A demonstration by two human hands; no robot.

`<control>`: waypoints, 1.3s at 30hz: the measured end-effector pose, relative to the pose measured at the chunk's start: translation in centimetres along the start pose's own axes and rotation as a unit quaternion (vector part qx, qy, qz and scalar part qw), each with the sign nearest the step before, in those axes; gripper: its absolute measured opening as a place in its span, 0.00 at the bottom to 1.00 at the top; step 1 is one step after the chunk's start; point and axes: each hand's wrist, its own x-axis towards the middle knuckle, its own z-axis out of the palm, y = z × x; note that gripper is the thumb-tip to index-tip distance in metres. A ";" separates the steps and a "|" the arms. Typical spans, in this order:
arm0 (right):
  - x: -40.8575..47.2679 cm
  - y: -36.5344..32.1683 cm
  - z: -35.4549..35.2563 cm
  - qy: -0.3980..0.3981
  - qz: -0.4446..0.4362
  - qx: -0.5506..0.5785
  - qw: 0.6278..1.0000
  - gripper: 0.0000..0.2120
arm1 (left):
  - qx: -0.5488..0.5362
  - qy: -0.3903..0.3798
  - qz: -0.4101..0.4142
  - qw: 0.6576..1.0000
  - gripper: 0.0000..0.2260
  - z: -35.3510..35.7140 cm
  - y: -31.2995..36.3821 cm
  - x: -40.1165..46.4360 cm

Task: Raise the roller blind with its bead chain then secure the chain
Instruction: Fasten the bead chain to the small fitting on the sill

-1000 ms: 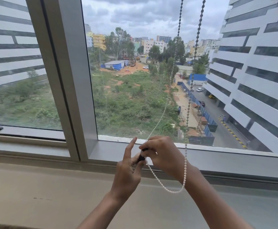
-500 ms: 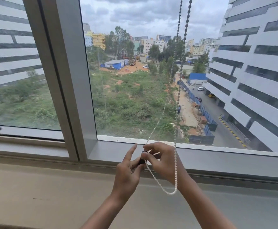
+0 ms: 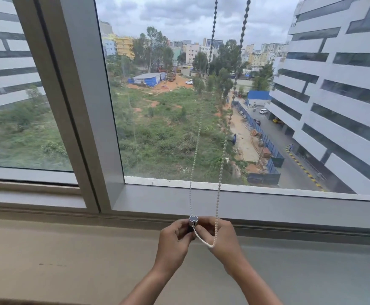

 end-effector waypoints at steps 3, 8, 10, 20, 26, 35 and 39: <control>0.0 1.1 0.3 0.021 0.013 -0.029 0.999 0.13 | 0.001 -0.010 -0.003 1.000 0.16 0.2 -0.7 0.1; 0.2 2.5 0.7 0.035 0.018 -0.056 0.998 0.12 | -0.004 -0.023 -0.024 0.999 0.16 0.4 -1.9 0.1; 0.1 2.8 0.8 0.040 0.017 -0.060 0.997 0.13 | -0.006 -0.027 -0.036 0.999 0.16 0.4 -2.4 0.1; 0.4 4.1 1.2 0.057 0.022 -0.068 0.996 0.15 | 0.021 -0.029 -0.041 0.999 0.17 0.3 -2.9 1.1; 0.8 4.6 1.4 0.067 0.024 -0.075 0.995 0.14 | 0.029 -0.027 -0.039 0.998 0.18 0.2 -3.2 1.5; 1.2 5.1 1.6 0.083 0.020 -0.078 0.993 0.11 | 0.036 -0.025 -0.031 0.999 0.16 0.0 -3.1 2.0; 1.2 5.2 1.7 0.088 0.015 -0.080 0.993 0.11 | 0.035 -0.025 -0.036 0.998 0.17 0.0 -2.7 1.9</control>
